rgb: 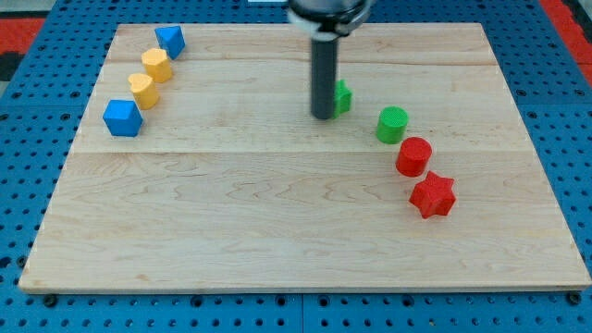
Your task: Nudge the green star above the green circle
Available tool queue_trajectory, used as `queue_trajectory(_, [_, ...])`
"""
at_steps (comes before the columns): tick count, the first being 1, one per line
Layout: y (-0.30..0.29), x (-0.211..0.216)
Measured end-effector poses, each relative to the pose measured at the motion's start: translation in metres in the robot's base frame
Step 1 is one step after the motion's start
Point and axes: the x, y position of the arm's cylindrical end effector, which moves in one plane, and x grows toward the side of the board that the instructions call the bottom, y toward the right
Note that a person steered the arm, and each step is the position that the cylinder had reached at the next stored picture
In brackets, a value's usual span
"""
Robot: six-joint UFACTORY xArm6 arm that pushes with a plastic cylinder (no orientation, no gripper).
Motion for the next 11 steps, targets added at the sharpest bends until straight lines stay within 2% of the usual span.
queue_trajectory(1, [0.012,-0.008])
queue_trajectory(2, [-0.053,-0.003])
queue_trajectory(3, [-0.048,-0.037])
queue_trajectory(4, [0.005,-0.038])
queue_trajectory(5, [0.020,-0.038])
queue_trajectory(8, [0.021,-0.062])
queue_trajectory(10, [0.029,-0.045])
queue_trajectory(11, [0.056,-0.045])
